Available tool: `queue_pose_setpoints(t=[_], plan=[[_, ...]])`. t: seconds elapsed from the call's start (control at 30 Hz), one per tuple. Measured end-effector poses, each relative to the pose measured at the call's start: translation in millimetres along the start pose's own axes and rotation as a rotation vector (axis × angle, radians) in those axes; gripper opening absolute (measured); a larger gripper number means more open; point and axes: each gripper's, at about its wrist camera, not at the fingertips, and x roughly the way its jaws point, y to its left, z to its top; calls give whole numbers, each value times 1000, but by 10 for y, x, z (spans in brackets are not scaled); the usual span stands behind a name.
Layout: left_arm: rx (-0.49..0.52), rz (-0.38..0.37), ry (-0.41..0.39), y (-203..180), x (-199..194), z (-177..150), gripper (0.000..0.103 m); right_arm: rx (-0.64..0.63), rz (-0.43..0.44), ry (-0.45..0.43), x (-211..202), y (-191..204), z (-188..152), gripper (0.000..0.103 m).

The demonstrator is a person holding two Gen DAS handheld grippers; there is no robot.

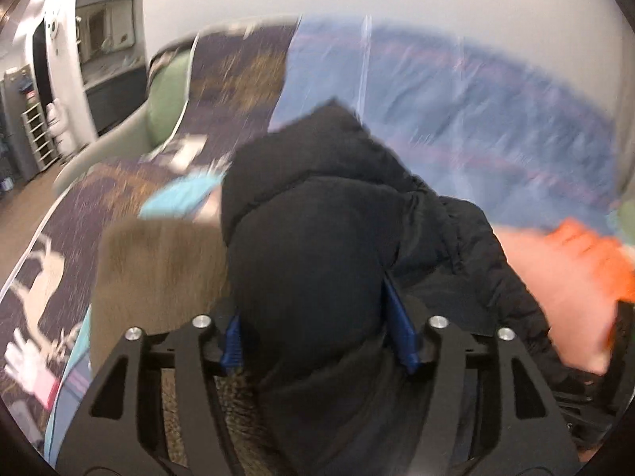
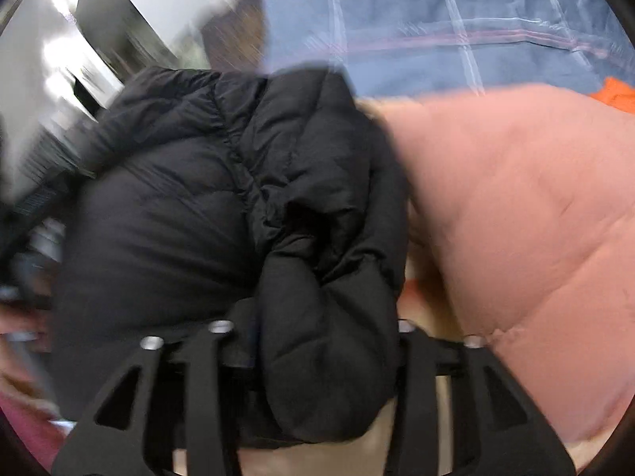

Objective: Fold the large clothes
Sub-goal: 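Carry the jacket bundle with the right tool beside the pink folded blanket, then lower the jacket bundle onto the bed and open the right tool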

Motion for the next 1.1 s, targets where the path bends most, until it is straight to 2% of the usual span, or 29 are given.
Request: queue_pose_setpoints(t=[0.03, 0.07, 0.1, 0.23, 0.27, 0.3, 0.33, 0.5, 0.6, 0.67, 0.73, 0.87, 1.0, 1.1], plan=[[39, 32, 15, -41, 127, -101, 71, -32, -16, -51, -39, 50, -20, 48], [78, 52, 3, -81, 165, -198, 71, -45, -27, -64, -69, 60, -32, 49], [108, 61, -43, -119, 141, -281, 73, -52, -32, -53, -107, 67, -56, 49], [62, 49, -64, -37, -37, -342, 79, -59, 15, -29, -461, 13, -103, 52], [58, 44, -76, -13, -92, -328, 79, -66, 5, -53, -597, 14, -172, 57], [64, 35, -104, -21, -243, -346, 82, -76, -10, -93, -767, 26, -256, 74], [72, 27, -127, -34, -339, -356, 84, -97, -15, -153, -947, 1, -290, 82], [74, -46, -211, -63, -856, -498, 90, -130, 20, -234, -1725, -47, -750, 82], [70, -131, -243, -221, -1296, -787, 95, -157, -20, -289, -2192, -92, -1151, 82], [78, -161, -260, -348, -1550, -1036, 100, -172, -53, -315, -2478, -91, -1413, 83], [99, -191, -272, -523, -1811, -1343, 101, -158, -105, -363, -2743, -126, -1690, 94], [104, -260, -289, -836, -2213, -1861, 101, -95, -134, -421, -3133, -176, -2157, 100], [108, -275, -296, -1138, -2575, -2278, 101, -46, -205, -443, -3435, -226, -2481, 102], [128, -245, -335, -1340, -2844, -2503, 101, -37, -272, -453, -3631, -254, -2638, 102]])
